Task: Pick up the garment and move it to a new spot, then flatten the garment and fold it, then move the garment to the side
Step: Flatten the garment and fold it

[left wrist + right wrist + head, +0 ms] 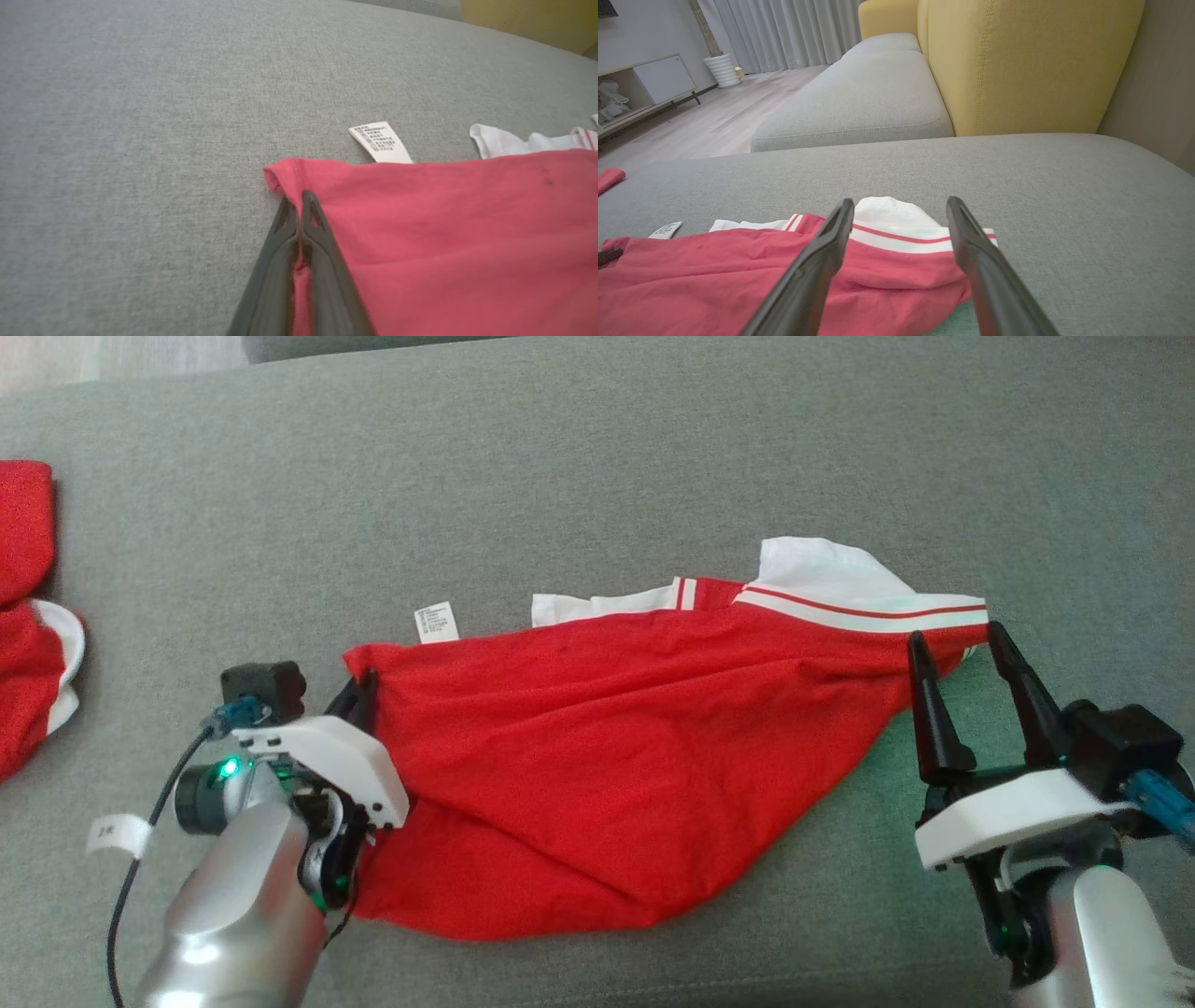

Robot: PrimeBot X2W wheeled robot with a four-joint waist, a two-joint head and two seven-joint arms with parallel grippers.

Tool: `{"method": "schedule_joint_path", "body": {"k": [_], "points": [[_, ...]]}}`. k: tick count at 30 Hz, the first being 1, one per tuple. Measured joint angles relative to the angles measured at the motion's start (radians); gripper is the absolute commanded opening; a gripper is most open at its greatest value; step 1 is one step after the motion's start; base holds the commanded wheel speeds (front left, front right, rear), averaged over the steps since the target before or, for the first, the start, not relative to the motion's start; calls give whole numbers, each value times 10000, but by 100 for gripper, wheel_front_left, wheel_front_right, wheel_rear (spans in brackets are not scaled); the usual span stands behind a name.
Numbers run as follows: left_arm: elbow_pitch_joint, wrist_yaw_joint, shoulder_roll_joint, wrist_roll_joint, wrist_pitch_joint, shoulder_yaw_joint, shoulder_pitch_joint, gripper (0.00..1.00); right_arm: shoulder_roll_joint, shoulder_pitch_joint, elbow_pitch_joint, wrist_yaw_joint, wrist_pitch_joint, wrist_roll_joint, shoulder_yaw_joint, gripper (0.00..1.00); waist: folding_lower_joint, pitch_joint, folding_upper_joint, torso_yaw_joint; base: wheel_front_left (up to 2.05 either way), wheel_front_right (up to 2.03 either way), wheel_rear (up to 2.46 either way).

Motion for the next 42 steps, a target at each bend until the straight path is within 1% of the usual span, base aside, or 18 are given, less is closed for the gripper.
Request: {"method": "schedule_joint_path", "body": {"k": [4, 6, 9, 12, 14, 19, 24, 27, 28, 29, 30, 32, 35, 36, 37, 38, 42], "points": [[309, -161, -150, 2, -351, -56, -116, 0, 0, -92, 397, 0, -92, 73, -140, 100, 0, -14, 0, 113, 0, 0, 0], [387, -173, -242, 19, -487, -86, -211, 0, 6, -381, 696, 0, -111, 77, -245, 100, 0, 13, 0, 201, 0, 0, 0], [437, -174, -387, 27, -665, -92, -386, 0, -35, -1134, 1294, 0, -121, 123, -481, 100, 0, 106, 0, 379, 0, 0, 0], [500, -249, -546, 31, -757, -148, -663, 0, -391, -2098, 2257, 0, -109, 176, -426, 100, 0, 268, 0, 597, 0, 0, 0], [571, -265, -644, 52, -805, -201, -891, 0, -698, -2805, 3047, 0, -63, 374, -207, 100, 0, 370, 0, 757, 0, 0, 0], [796, -351, -853, 161, -932, -408, -1247, 0, -1300, -4426, 5104, 0, 654, 744, 982, 100, 1, 592, 0, 1119, 0, 0, 0], [1028, -441, -997, 159, -1068, -449, -1440, 0, -1628, -5214, 6725, 0, 1735, 1020, 1735, 100, 1, 786, 0, 1347, 0, 0, 0], [1150, -512, -1037, 159, -1141, -449, -1538, 0, -1687, -5637, 7285, 0, 2192, 1373, 2104, 100, 0, 848, 0, 1381, 0, 0, 0], [1166, -512, -1051, 159, -1175, -447, -1579, 0, -1764, -5849, 7421, 0, 2314, 1455, 2253, 96, 0, 862, 0, 1378, 0, 0, 0], [1183, -514, -1064, 159, -1195, -447, -1611, 0, -1814, -6045, 7570, 2, 2401, 1482, 2364, 62, 0, 872, 0, 1377, 0, 0, 0], [1223, -516, -1078, 159, -1237, -443, -1637, 0, -1829, -6186, 7683, 2, 2441, 1607, 2454, 0, 1, 876, 0, 1376, 0, 0, 0], [1254, -523, -1085, 159, -1271, -428, -1658, 0, -1841, -6261, 7812, 2, 2399, 1795, 2646, 0, 0, 858, 0, 1367, 0, 0, 0], [1160, -510, -1060, 230, -1302, -397, -1660, 0, -1891, -6246, 7910, 4, 1848, 1927, 2746, 0, 0, 772, 0, 1334, 0, 0, 0], [1160, -510, -1060, 230, -1302, -397, -1660, 0, -1891, -6246, 7910, 4, 1848, 1927, 2746, 0, 0, 772, 0, 1334, 0, 0, 0], [882, -493, -1014, 295, -1356, -353, -1659, 0, -1950, -6224, 7891, 4, 1312, 2057, 2711, 0, 0, 683, 0, 1300, 0, 0, 0], [882, -493, -1014, 295, -1356, -353, -1659, 0, -1950, -6224, 7891, 4, 1312, 2057, 2711, 0, 0, 683, 0, 1300, 0, 0, 0], [-625, -228, -746, 780, -1358, 44, -1585, 0, -2096, -6145, 7403, 4, 117, 2184, 2414, 0, 0, 413, 0, 1206, 0, 0, 0]]}}
